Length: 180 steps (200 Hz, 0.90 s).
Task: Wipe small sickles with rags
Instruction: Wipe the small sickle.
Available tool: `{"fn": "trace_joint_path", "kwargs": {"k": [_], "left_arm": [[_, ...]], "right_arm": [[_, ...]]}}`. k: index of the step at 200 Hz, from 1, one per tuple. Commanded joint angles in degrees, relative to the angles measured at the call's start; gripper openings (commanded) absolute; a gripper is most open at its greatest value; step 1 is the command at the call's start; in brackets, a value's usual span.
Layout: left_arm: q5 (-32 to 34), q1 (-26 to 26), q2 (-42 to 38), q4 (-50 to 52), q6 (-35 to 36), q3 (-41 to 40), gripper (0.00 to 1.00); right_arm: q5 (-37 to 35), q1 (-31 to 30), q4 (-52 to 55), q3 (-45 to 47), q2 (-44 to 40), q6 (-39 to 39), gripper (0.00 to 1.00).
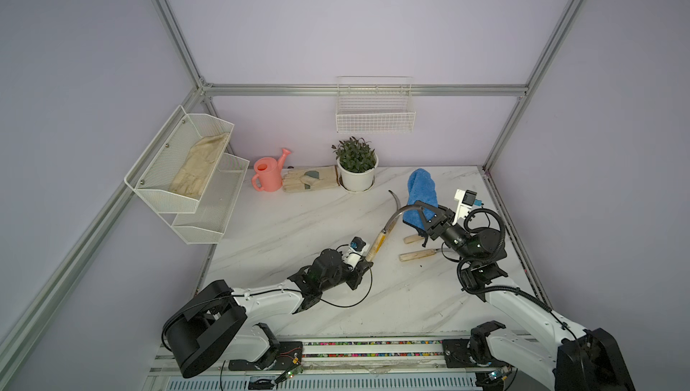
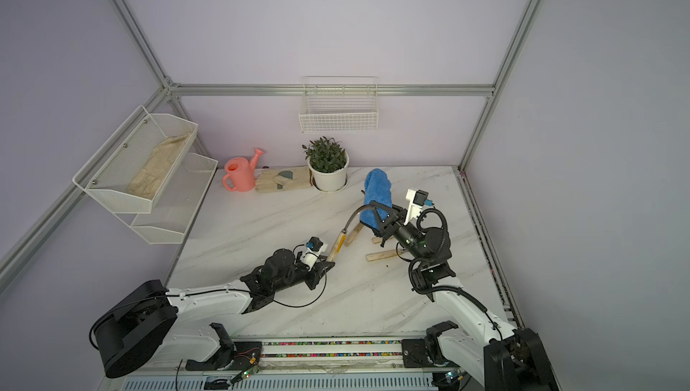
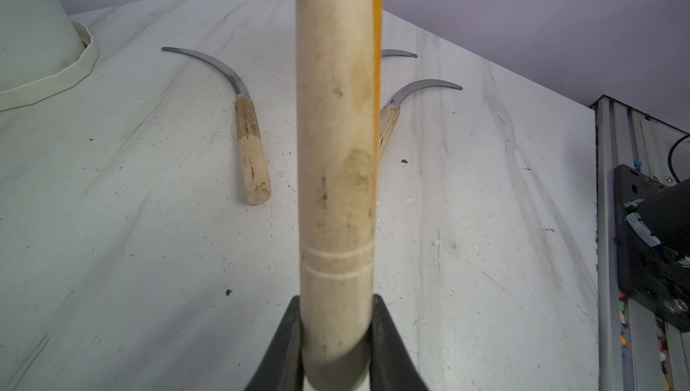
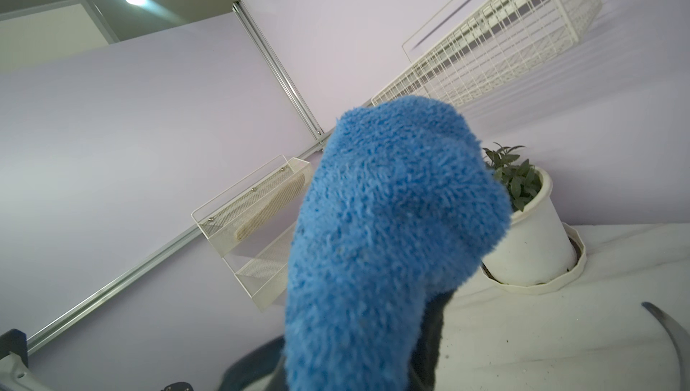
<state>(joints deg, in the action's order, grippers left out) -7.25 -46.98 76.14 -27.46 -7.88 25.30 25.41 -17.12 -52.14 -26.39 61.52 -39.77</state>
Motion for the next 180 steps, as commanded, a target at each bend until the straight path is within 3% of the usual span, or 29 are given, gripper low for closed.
{"fn": "trace_joint_path", "kwargs": {"k": [1,39,69,180], "left_arm": [[-0.8,0.2,-0.8,-1.4,0.8,3.2,0.0],[-0.8,0.2,-0.5,-1.4,0.8,3.3,0.0],[-0.7,0.2,-0.3,-1.3,0.8,3.4,0.0],[-0.8,0.2,-0.4,-1.3,0.8,3.3,0.0]], "right_arm": [[2.0,-0.7,-5.6,1.3,4.5,-0.7,0.0],[2.7,-5.0,-10.3,2.0,13.8,1.3,0.0],[2.0,-7.6,-8.3,1.0,14.6,3.5,0.0],[-2.1,-4.0,7.3,-2.8,-7.8,4.9,0.0]]}}
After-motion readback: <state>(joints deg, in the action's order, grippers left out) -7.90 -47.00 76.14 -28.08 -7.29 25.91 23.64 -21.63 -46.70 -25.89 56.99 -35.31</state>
